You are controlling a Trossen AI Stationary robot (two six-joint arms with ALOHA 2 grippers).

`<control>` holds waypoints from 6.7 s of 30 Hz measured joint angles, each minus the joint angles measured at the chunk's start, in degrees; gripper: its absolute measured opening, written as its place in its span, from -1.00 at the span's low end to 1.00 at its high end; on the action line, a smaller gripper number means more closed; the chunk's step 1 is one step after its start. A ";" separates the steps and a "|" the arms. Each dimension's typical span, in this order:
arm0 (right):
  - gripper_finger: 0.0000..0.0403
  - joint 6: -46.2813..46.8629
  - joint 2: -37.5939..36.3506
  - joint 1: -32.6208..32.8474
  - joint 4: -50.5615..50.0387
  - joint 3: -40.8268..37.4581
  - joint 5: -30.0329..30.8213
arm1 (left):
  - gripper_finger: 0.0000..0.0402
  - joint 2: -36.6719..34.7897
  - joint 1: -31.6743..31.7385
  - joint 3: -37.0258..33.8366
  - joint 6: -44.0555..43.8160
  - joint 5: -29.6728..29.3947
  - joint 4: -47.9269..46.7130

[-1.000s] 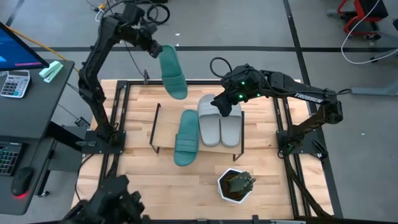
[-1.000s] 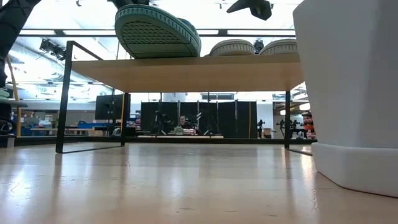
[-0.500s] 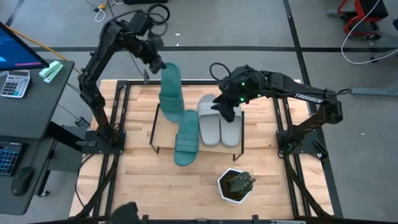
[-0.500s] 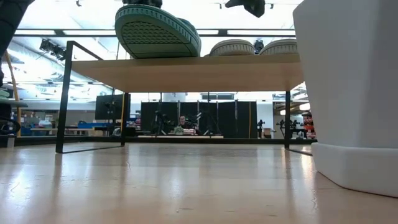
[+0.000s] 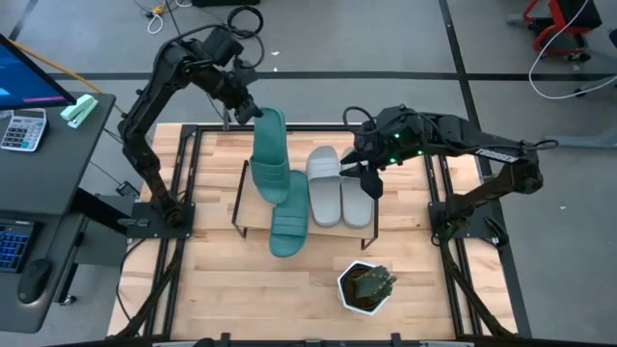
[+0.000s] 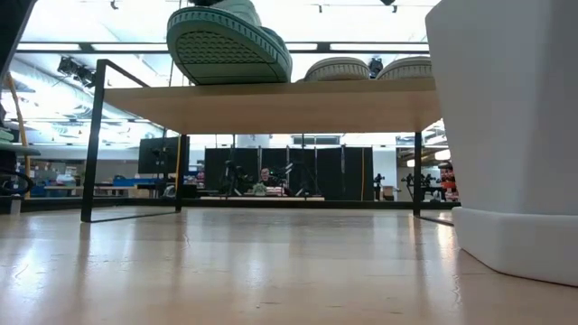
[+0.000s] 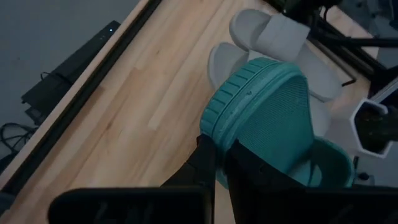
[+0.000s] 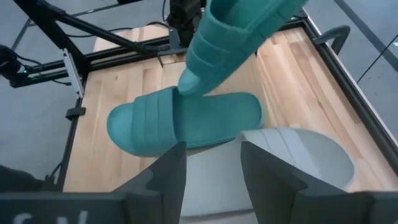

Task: Pick and place slides into the shelf
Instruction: Put the green slipper on the shelf

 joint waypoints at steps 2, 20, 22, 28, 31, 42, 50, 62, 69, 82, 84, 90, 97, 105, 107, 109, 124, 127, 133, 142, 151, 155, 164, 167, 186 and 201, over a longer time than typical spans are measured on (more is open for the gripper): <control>-0.21 -0.02 -0.36 0.03 -0.78 0.00 -0.02 | -0.90 -1.14 0.00 0.01 -0.75 -0.11 -0.01; -0.21 -3.04 -0.61 4.45 -1.83 0.00 0.02 | -0.90 -8.95 -3.94 0.06 -9.71 5.65 -0.01; -0.21 -2.93 -0.61 5.73 -1.83 0.00 0.04 | -0.90 -8.96 -5.47 -0.53 -9.74 6.70 0.07; -0.21 1.22 -0.61 6.95 -1.90 0.00 5.45 | -0.90 -9.69 -10.34 -10.72 -3.66 10.68 0.04; -0.21 4.67 -0.61 6.93 -1.88 0.00 7.41 | -0.90 -11.49 -12.22 -17.69 1.88 11.43 -0.01; -0.21 14.57 -0.61 9.74 -1.15 0.00 11.79 | -0.91 -28.00 -9.38 -38.47 -0.98 21.71 17.75; -0.21 13.07 -0.61 10.78 -0.02 0.00 12.04 | -0.91 -32.57 -13.19 -46.90 -16.74 21.14 24.24; -0.21 6.09 -0.61 13.82 4.96 0.00 12.04 | -0.91 -30.62 -14.49 -49.87 -21.46 13.04 23.82; -0.21 5.52 -0.29 14.10 7.03 -0.02 12.00 | -0.91 -27.47 -13.00 -50.74 -15.95 12.80 20.37; -0.21 9.25 4.40 16.54 10.12 -0.02 12.02 | -0.91 -27.42 -5.82 -50.70 -6.11 15.85 16.96; -0.21 9.65 5.69 16.87 11.38 -0.02 12.02 | -0.91 -27.42 -4.68 -50.70 -5.01 16.33 16.97; -0.21 10.79 8.09 17.48 11.97 -0.04 11.98 | -0.92 -27.36 -2.24 -50.69 -2.11 16.96 17.04; -0.21 11.16 8.20 17.26 14.20 -0.04 12.39 | -0.92 -25.03 -2.03 -50.61 0.15 17.15 17.22; -0.21 12.47 8.20 17.24 14.58 -0.04 12.55 | -0.92 -22.05 -1.95 -50.61 1.59 17.06 17.96; -0.21 12.83 8.20 17.24 14.56 -0.04 12.55 | -0.92 -21.61 -1.92 -50.61 1.71 17.07 18.32; -0.21 13.16 8.20 17.27 14.56 -0.04 12.55 | -0.92 -21.26 -1.85 -50.62 2.24 16.98 18.50; -0.21 14.29 8.18 17.27 14.58 -0.04 12.55 | -0.92 -20.97 -1.38 -50.65 3.10 14.62 18.13; -0.21 15.01 8.16 17.27 14.57 -0.04 12.54 | -0.92 -20.95 -1.40 -50.65 3.46 13.12 17.65; -0.21 15.10 8.14 17.42 14.58 -0.04 12.52 | -0.93 -19.73 -1.33 -50.63 4.70 11.25 16.00; -0.21 15.10 8.14 17.42 14.56 -0.04 12.52 | -0.93 -17.57 -1.33 -50.63 6.15 11.03 15.71; -0.21 15.10 8.14 17.40 14.58 -0.04 12.55 | -0.93 -15.10 -1.47 -50.63 8.50 11.09 15.60; -0.21 15.10 8.14 17.40 14.58 -0.04 12.55 | -0.93 -14.13 -1.55 -50.63 9.16 11.11 15.64; -0.21 15.10 8.13 17.35 15.75 -0.04 12.83 | -0.93 -13.47 -1.55 -50.65 10.24 11.09 16.05; -0.21 15.05 8.11 17.35 18.04 -0.04 12.83 | -0.93 -13.47 -1.55 -50.65 10.38 11.07 16.15; -0.21 15.22 8.11 17.35 20.19 -0.04 12.83 | -0.94 -10.06 -1.60 -50.65 11.61 9.05 16.47; -0.21 13.79 8.11 12.70 27.31 -0.04 2.25 | -0.94 -10.08 -1.53 -50.65 11.60 7.92 16.23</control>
